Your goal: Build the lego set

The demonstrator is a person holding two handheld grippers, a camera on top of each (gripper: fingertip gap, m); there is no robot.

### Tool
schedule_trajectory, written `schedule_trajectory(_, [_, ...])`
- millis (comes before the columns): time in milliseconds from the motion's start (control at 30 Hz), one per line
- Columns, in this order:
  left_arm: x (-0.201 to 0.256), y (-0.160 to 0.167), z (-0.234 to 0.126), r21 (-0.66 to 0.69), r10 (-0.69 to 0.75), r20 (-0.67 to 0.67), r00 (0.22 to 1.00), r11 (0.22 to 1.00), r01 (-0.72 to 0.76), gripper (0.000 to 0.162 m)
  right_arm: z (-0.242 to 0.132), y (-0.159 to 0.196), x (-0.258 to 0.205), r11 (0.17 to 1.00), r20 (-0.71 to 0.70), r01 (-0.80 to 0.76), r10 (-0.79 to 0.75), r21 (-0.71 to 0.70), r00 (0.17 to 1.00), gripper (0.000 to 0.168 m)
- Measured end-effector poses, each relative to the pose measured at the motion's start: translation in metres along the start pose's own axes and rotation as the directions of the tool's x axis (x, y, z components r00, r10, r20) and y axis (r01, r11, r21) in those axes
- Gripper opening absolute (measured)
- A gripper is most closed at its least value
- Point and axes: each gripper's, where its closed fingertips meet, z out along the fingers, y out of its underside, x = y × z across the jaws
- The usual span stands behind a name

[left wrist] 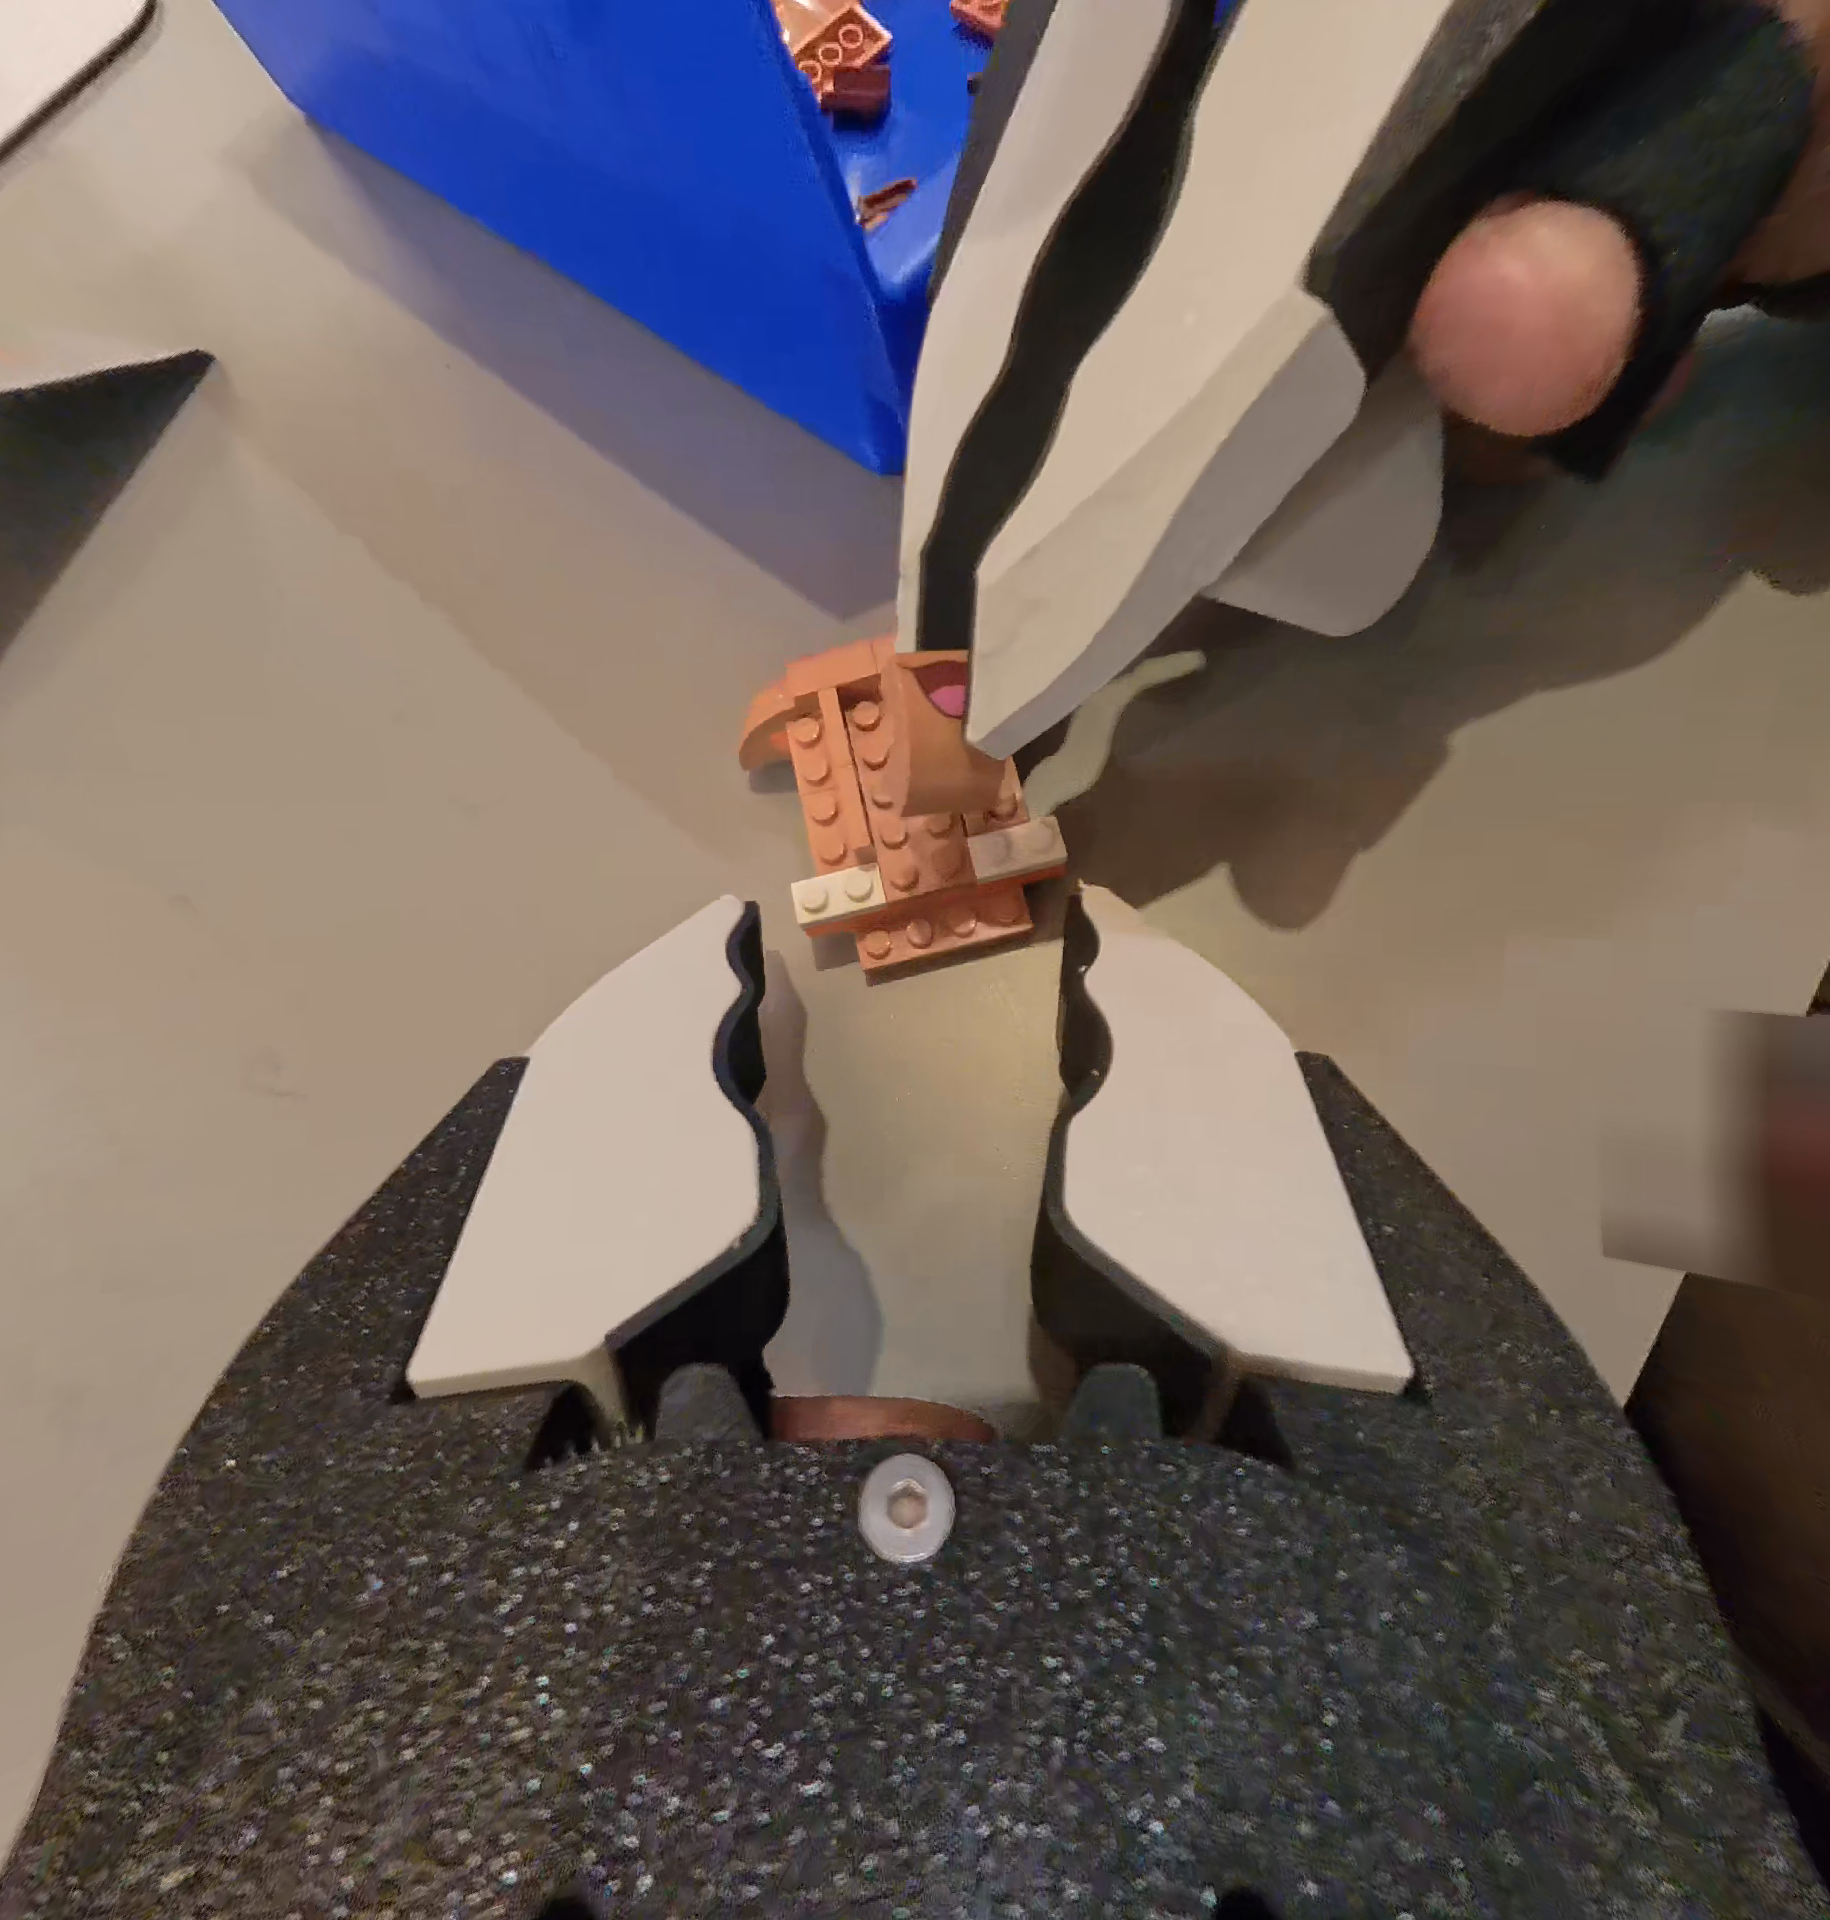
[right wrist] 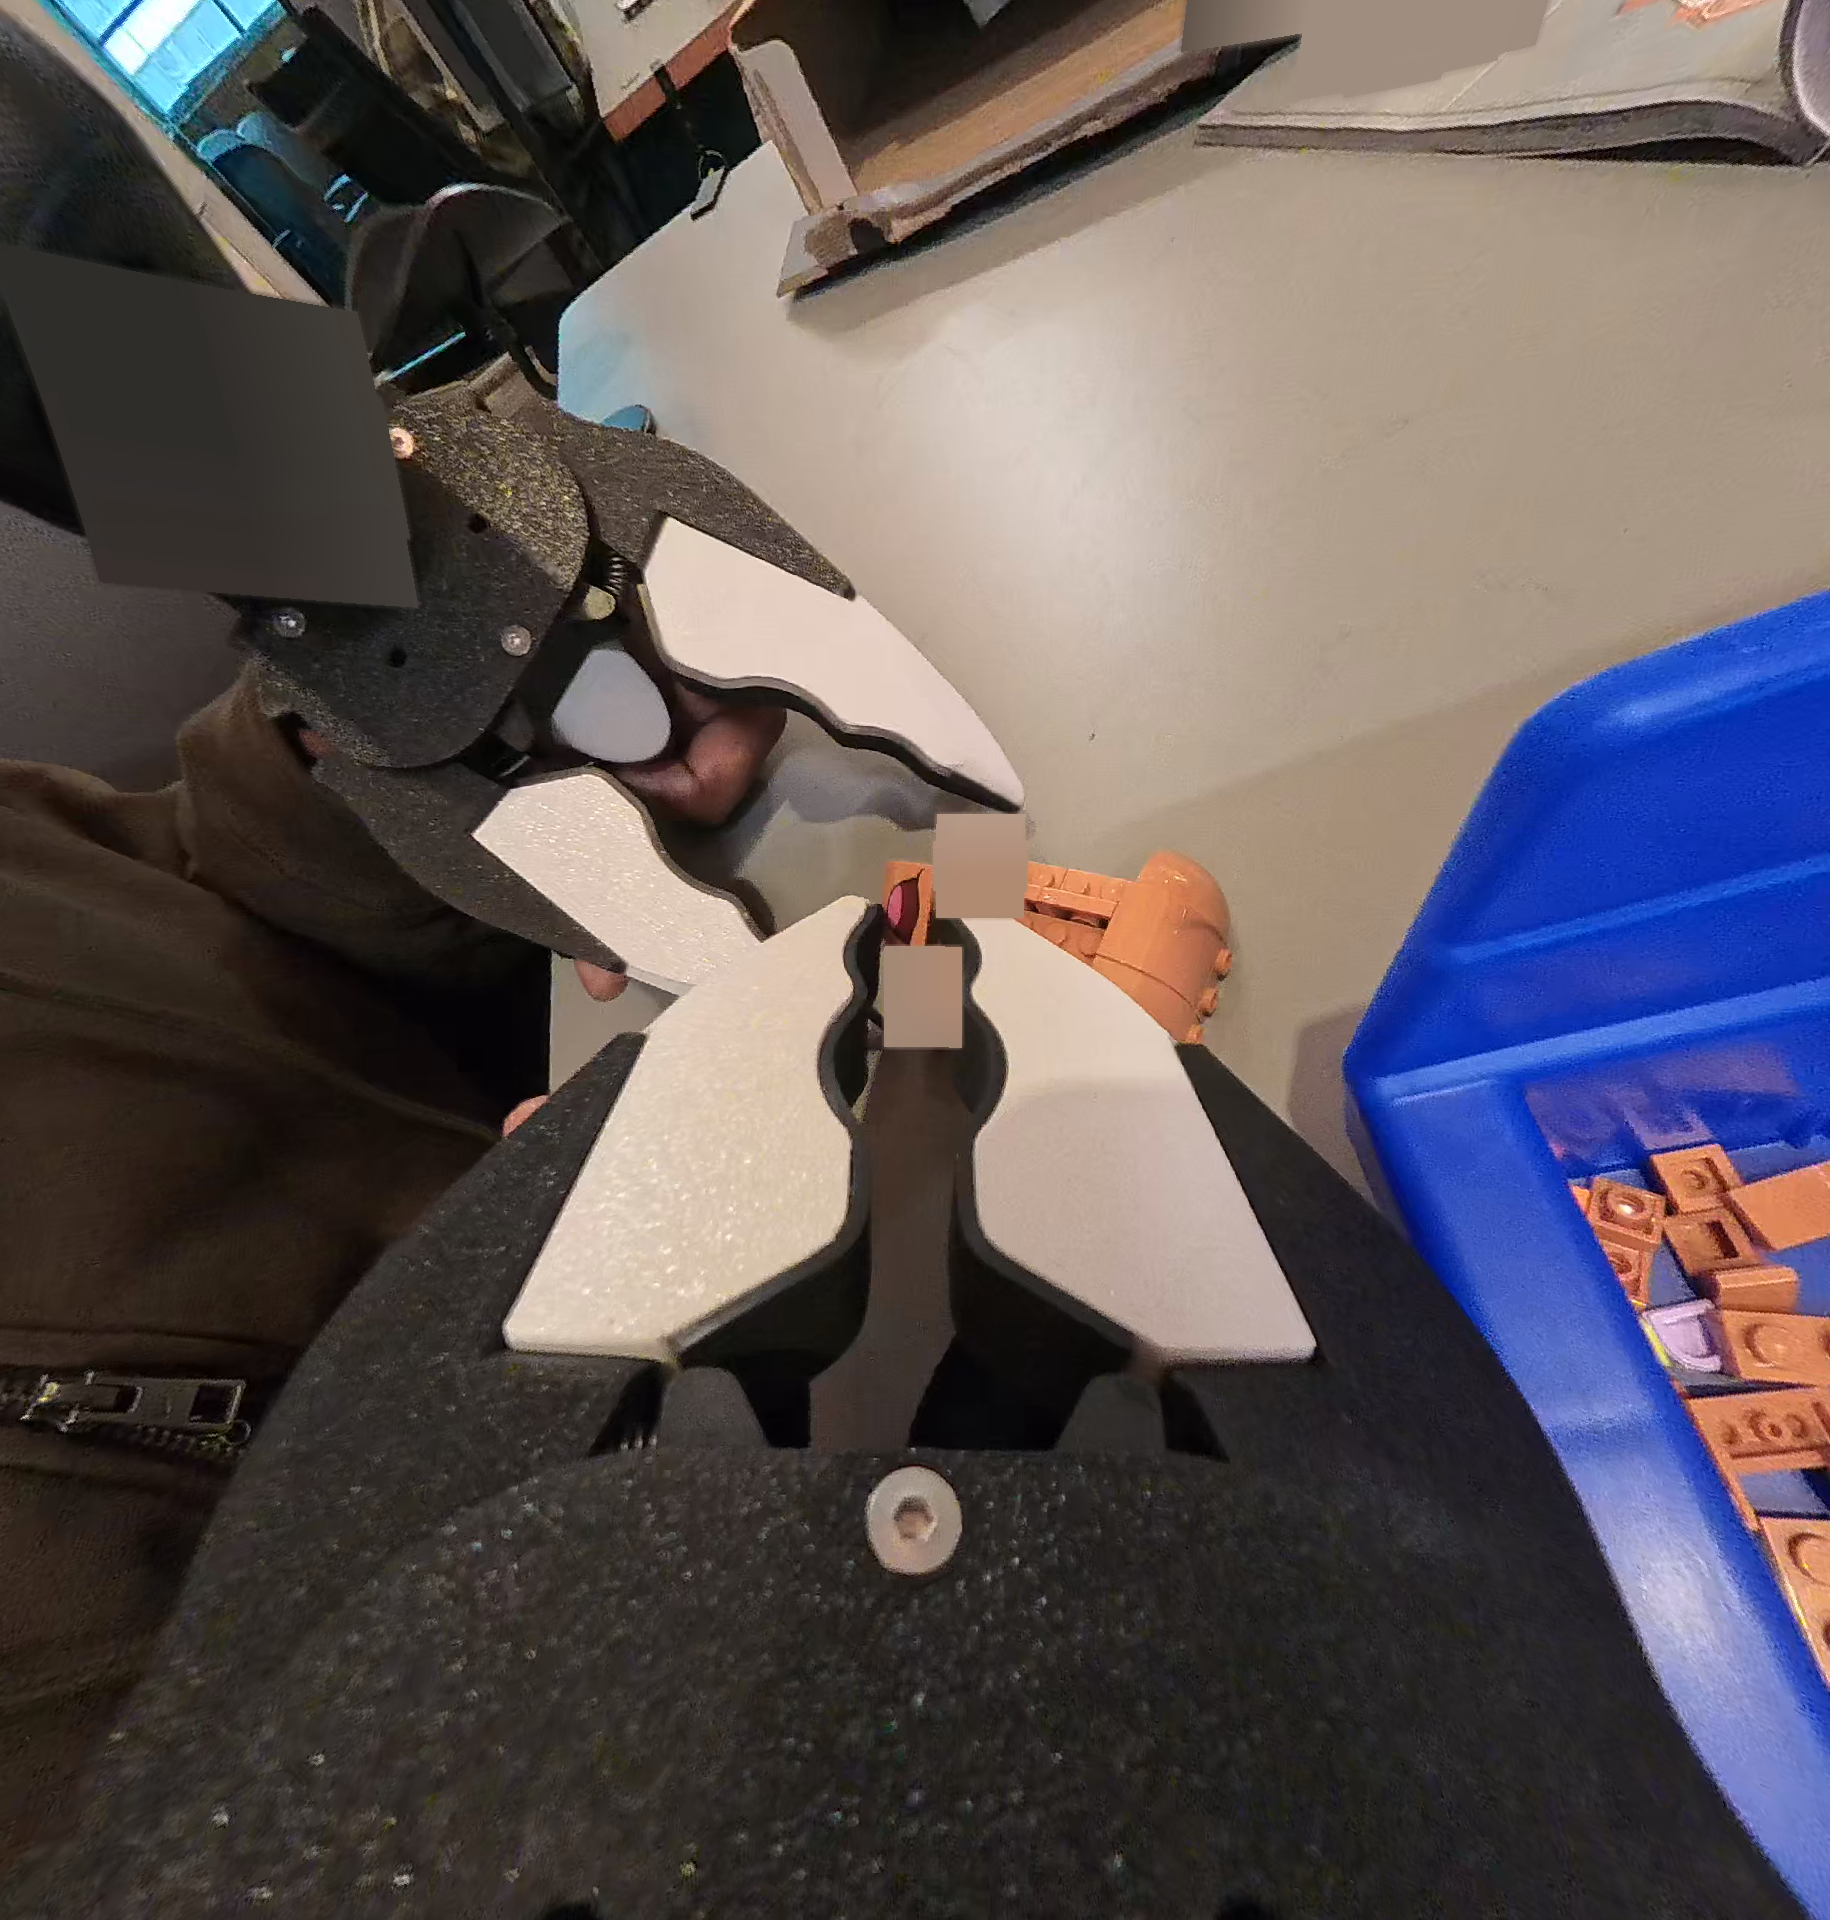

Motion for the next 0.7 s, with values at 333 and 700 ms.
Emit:
schedule_trajectory(333, [0.002,-0.006,0.008,-0.004,-0.011,-0.018,1.000,1.000,0.011,0.044,-0.001,0.005,-0.002,0.997,-0.037,0.030,-0.033,-0.068,0.999,0.011])
schedule_trajectory(700, [0.008,-0.030,-0.018,0.223,0.145,0.199,0.969,0.956,-0.189,0.036,0.003,0.004,-0.008,0.998,-0.042,-0.014,0.012,-0.061,0.999,0.010])
